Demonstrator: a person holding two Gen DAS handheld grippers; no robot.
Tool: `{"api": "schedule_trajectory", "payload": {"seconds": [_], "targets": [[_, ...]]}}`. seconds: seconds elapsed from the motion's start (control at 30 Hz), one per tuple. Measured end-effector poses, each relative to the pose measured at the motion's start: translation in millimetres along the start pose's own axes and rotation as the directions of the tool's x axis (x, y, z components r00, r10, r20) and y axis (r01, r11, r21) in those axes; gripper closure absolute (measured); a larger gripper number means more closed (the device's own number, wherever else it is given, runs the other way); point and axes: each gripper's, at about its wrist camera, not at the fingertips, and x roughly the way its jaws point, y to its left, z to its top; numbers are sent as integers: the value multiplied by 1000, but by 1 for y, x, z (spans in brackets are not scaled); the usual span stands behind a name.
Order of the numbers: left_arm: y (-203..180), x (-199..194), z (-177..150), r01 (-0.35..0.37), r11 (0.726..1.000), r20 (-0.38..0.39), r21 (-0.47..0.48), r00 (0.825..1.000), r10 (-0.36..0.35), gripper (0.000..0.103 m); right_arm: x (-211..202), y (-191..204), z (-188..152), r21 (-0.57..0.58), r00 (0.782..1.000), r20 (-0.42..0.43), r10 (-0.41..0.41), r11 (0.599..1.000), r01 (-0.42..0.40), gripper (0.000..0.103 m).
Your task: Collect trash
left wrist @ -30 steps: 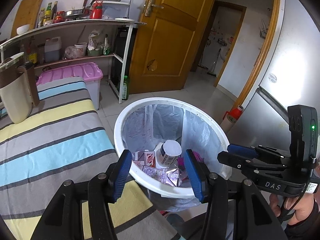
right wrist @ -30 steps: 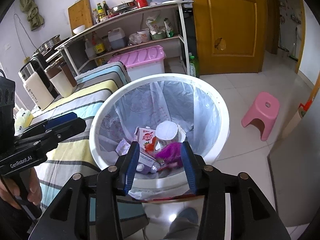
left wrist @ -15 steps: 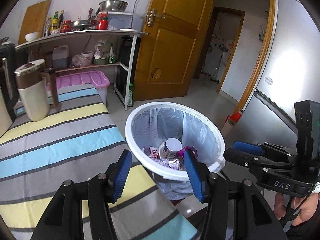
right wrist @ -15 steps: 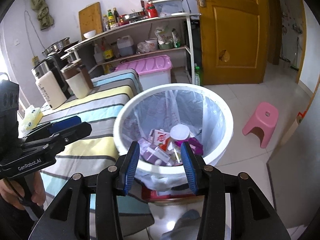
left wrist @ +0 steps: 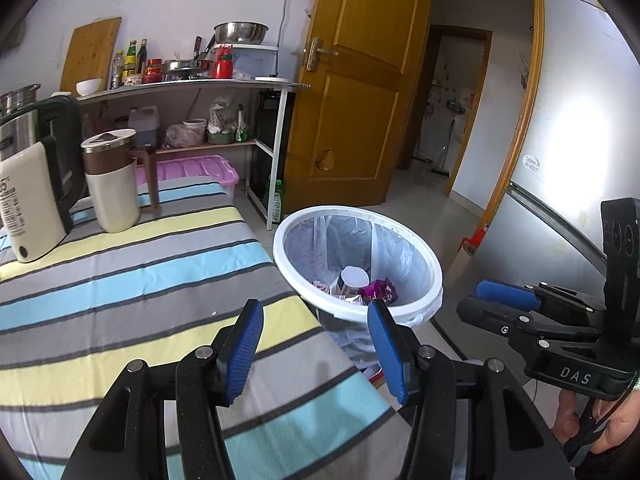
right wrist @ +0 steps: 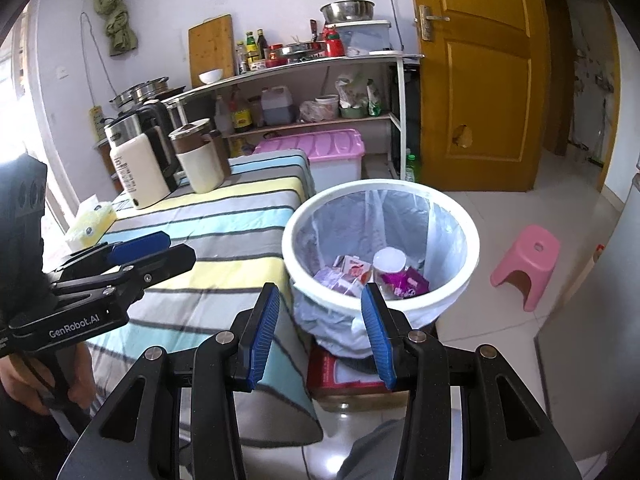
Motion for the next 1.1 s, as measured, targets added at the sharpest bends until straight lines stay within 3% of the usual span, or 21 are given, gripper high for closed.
{"api": "schedule_trajectory", "payload": {"seconds": [0.37,1.1], "targets": [[-6,-33,-18,-30,1000,32,-7,999,31,49,-20,9,-15,-9,1000,8,10,1000,-10,59],[-12,-38,-21,-35,999,31,-5,999,35,49,-28,13,-17,-21,1000,23,13,1000,-12,59]]}}
